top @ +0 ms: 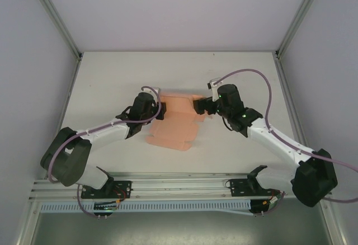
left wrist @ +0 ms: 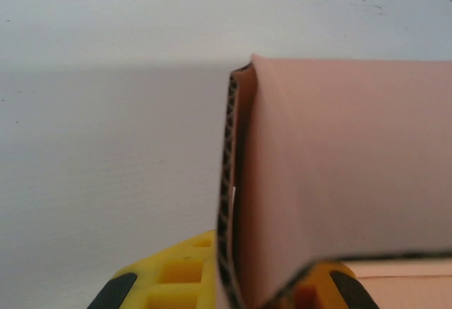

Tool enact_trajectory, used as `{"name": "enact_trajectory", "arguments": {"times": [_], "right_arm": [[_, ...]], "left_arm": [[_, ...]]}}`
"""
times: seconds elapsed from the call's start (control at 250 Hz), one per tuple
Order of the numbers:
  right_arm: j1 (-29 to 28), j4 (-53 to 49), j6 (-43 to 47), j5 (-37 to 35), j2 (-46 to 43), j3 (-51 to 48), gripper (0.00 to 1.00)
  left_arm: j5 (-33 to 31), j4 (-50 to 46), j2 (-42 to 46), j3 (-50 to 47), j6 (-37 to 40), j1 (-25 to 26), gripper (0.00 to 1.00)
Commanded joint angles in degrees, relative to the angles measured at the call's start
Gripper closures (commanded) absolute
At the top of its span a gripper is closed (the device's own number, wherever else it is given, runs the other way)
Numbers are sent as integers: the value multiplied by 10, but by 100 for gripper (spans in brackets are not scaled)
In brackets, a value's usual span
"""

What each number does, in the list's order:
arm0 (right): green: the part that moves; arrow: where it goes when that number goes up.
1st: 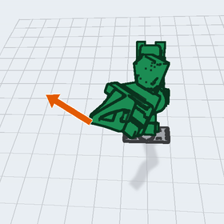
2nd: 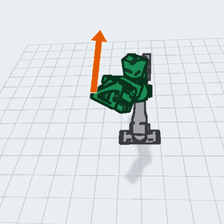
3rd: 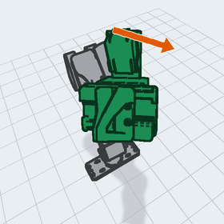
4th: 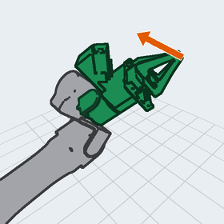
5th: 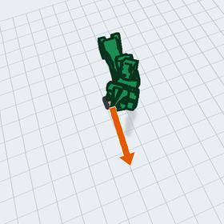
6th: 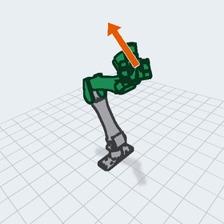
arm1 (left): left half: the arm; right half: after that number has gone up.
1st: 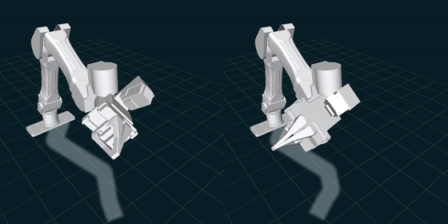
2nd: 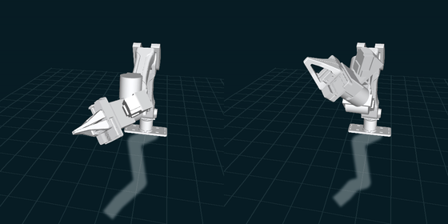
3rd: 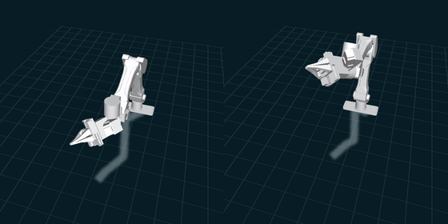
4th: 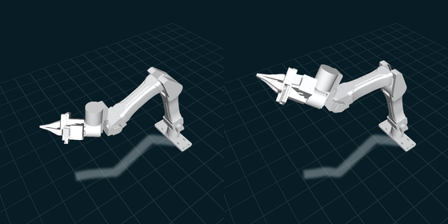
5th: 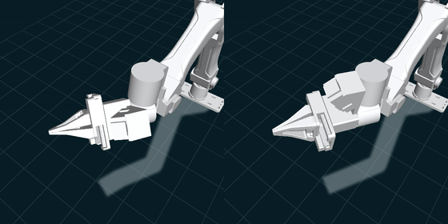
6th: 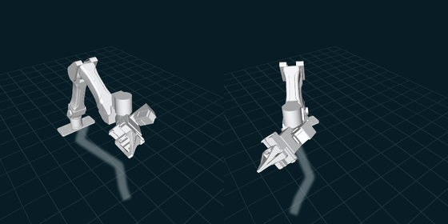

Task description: Assemble paper box

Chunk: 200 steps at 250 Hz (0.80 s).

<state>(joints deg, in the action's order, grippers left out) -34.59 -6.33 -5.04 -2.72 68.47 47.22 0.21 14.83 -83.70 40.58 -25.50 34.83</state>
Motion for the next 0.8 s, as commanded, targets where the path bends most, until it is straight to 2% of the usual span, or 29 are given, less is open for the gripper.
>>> {"name": "enact_trajectory", "arguments": {"times": [0.0,0.12,0.22,0.312,0.416,0.508,0.616,0.795], "right_arm": [[-2,38,-7,41,17,13,1],[-8,103,-27,32,32,-1,1],[-20,182,-55,-19,43,-20,1],[-49,236,-78,-127,52,-35,1],[-89,264,-109,-280,63,-43,1],[-112,254,-127,-354,63,-41,1],[-121,216,-138,-374,39,-45,1],[-122,112,-120,-328,-57,-82,1]], "left_arm": [[22,25,11,-4,4,5,100],[30,25,-1,4,8,7,100],[27,21,-13,12,9,12,100],[22,20,-19,16,6,17,100],[12,20,-18,17,3,22,100],[2,15,-15,19,3,24,100],[-24,1,-9,17,-8,25,100],[-61,6,10,-1,-30,25,100]]}}
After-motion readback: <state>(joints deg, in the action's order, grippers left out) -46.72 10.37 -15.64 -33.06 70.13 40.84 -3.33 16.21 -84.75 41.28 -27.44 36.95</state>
